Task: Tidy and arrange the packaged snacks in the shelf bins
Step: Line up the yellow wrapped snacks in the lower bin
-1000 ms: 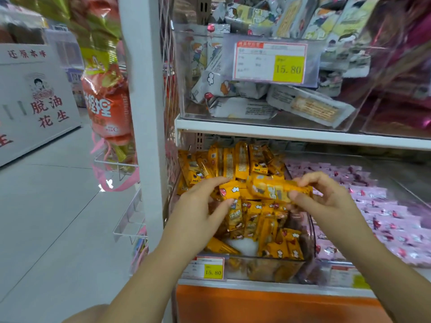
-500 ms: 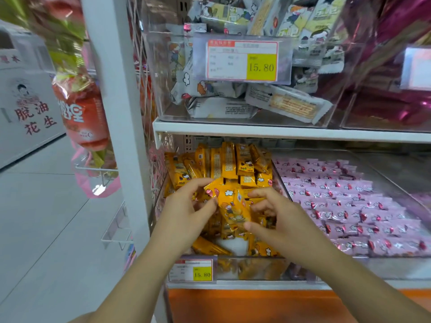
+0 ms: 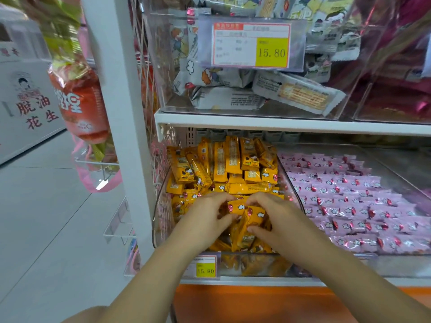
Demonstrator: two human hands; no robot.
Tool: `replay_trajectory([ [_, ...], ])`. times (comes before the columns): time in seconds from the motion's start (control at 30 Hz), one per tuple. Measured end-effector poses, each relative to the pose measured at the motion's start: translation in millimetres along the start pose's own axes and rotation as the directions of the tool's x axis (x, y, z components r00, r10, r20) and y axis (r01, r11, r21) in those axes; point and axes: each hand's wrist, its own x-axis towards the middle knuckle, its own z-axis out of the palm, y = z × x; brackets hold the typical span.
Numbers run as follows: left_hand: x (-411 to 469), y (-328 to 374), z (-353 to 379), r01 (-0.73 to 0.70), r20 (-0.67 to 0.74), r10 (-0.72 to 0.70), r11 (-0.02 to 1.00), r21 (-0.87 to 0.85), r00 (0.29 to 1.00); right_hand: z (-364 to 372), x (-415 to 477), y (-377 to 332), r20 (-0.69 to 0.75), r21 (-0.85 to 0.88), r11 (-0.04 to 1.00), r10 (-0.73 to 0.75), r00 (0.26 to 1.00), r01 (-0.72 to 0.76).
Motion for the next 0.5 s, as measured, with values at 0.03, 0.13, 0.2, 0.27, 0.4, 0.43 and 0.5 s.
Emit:
replay_trajectory([
  [0.03,1.1,0.0,1.1,-0.009,0.011,0.009,1.0,0.012,1.0,0.0,0.3,1.2,-0.004,-0.007,1.0,-0.001,1.0,0.001],
  [0.13,0.6,-1.6,3.6,-0.024,0.013,0.024,0.999,0.022,1.0,0.3,2.0,2.9,0.007,-0.068,0.997,-0.031,0.999,0.032],
  [0.2,-1.5,-1.9,2.2,-0.019,0.036,0.019,0.999,-0.026,0.999,1.1,2.7,2.1,0.086,-0.112,0.993,-0.035,0.996,0.045],
  [0.27,-4.0,-0.6,0.7,-0.009,0.079,0.017,0.995,-0.1,0.997,-0.8,2.7,0.8,0.143,-0.05,0.998,-0.028,0.989,0.036],
  [0.4,-7.1,1.4,5.8,-0.041,0.097,0.042,0.999,-0.015,0.994,-15.9,0.5,3.0,0.168,0.047,0.999,0.013,0.986,-0.022],
  [0.43,-6.7,1.8,7.6,-0.047,0.094,0.044,0.998,0.032,0.995,-20.0,-1.3,4.8,0.161,-0.025,1.0,0.019,0.987,-0.015],
  [0.5,-5.4,1.5,9.6,-0.039,0.088,0.032,0.996,0.083,0.996,-26.4,-4.5,5.5,0.174,-0.27,0.962,0.003,0.985,0.045],
])
